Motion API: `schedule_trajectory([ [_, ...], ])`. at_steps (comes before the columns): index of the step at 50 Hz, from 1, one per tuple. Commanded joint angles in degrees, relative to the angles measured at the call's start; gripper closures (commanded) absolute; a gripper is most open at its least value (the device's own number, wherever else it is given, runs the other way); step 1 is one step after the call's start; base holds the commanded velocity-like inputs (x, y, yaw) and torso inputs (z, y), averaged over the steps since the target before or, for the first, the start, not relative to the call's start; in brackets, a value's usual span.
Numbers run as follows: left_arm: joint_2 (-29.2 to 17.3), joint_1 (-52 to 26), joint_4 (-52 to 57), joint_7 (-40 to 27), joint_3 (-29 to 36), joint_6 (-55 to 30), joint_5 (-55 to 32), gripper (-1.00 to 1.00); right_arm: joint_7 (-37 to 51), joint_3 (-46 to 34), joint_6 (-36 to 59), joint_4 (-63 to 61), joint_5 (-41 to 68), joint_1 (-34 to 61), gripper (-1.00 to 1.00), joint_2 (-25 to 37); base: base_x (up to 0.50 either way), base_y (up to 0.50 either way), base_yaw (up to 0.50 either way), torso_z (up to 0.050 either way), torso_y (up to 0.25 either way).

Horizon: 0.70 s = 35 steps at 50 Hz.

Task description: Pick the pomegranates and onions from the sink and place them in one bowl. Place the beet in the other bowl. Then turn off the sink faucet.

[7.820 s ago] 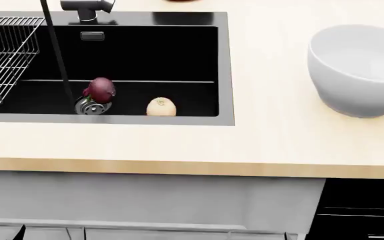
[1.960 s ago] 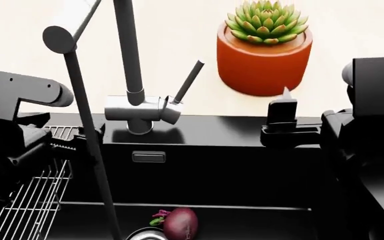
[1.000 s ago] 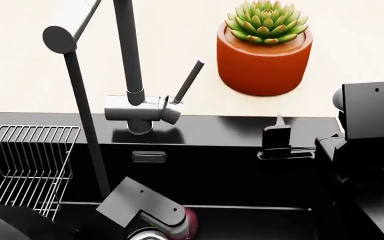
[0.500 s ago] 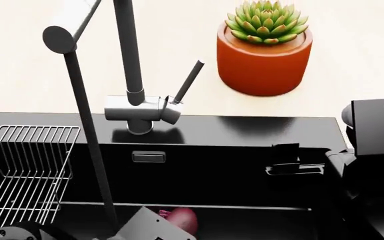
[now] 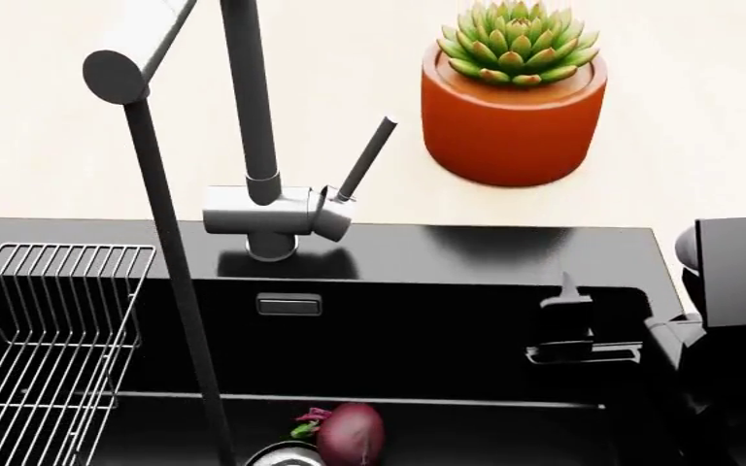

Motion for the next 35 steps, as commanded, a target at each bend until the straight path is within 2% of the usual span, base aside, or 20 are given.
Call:
schedule_trajectory([
  [1, -0.5, 2.8, 0.3, -1.2, 0.6, -3.1, -5.5, -1.00, -0.4, 1.2, 0.2, -0.6, 0.3, -0.9, -1.00, -0.1, 0.00, 0.00, 0.00, 0.000, 0.000],
  [9, -0.8, 4.3, 0.9, -2.1, 1.6, -4.8, -8.6, -1.00, -0.9, -0.2, -1.4, 1.1, -0.3, -0.3, -1.00, 0.1, 0.00, 0.00, 0.00, 0.000, 0.000],
  [10, -0.8, 4.0, 1.8, -1.1, 2.2, -4.5, -6.9, -1.00, -1.0, -0.4, -1.7, 1.3, -0.3, -0.4, -1.00, 0.2, 0.00, 0.00, 0.00, 0.000, 0.000],
  [11, -0.7, 4.1, 1.1, -1.8, 2.0, -4.5, -7.8, 1.00, -0.9, -0.4, -1.7, 1.3, -0.3, -0.4, -1.00, 0.1, 0.00, 0.00, 0.00, 0.000, 0.000],
  [14, -1.1, 2.6, 2.3, 0.3, 1.7, -1.4, -3.5, 1.00, -0.9, -0.2, -1.8, 1.1, -0.2, -1.0, -1.00, 0.1, 0.00, 0.00, 0.00, 0.000, 0.000],
  [21, -2.2, -0.4, 5.8, 2.4, 1.2, 0.7, -0.5, 1.00, -0.6, 0.3, 1.9, 1.1, 1.7, 1.0, -1.00, -0.1, 0.00, 0.00, 0.00, 0.000, 0.000],
  [22, -2.5, -0.9, 6.8, 0.8, -0.6, 0.7, -3.3, 1.00, -0.8, 0.2, 3.4, 1.0, 2.4, 1.9, -1.00, -0.1, 0.00, 0.00, 0.00, 0.000, 0.000],
  [24, -3.5, -1.7, 9.5, 1.0, -1.1, 1.3, -2.5, 1.00, -0.6, -0.1, 5.2, 1.3, 3.1, 3.0, -1.00, -0.1, 0.00, 0.00, 0.00, 0.000, 0.000],
  [29, -6.0, -2.3, 13.5, -2.9, -3.4, 0.7, -7.0, 1.00, -1.5, -1.8, 11.3, 5.8, 5.6, 6.9, -1.00, -0.5, 0.00, 0.00, 0.00, 0.000, 0.000],
  [30, -6.9, -2.9, 14.7, -3.6, -4.3, 0.4, -8.8, 1.00, -0.9, -4.5, 13.9, 7.5, 7.3, 8.2, -1.00, 0.5, 0.00, 0.00, 0.00, 0.000, 0.000],
  [33, -7.9, -4.5, 15.4, -4.5, -6.2, 0.9, -11.1, 1.00, 7.2, -9.3, 14.0, 12.3, 19.4, 12.1, -1.00, 4.5, 0.00, 0.00, 0.00, 0.000, 0.000],
  [35, -9.0, -5.2, 17.9, -2.8, -6.6, 1.4, -8.5, 1.00, 11.4, -14.0, 14.0, 16.1, 28.3, 15.2, -1.00, 7.1, 0.00, 0.00, 0.00, 0.000, 0.000],
])
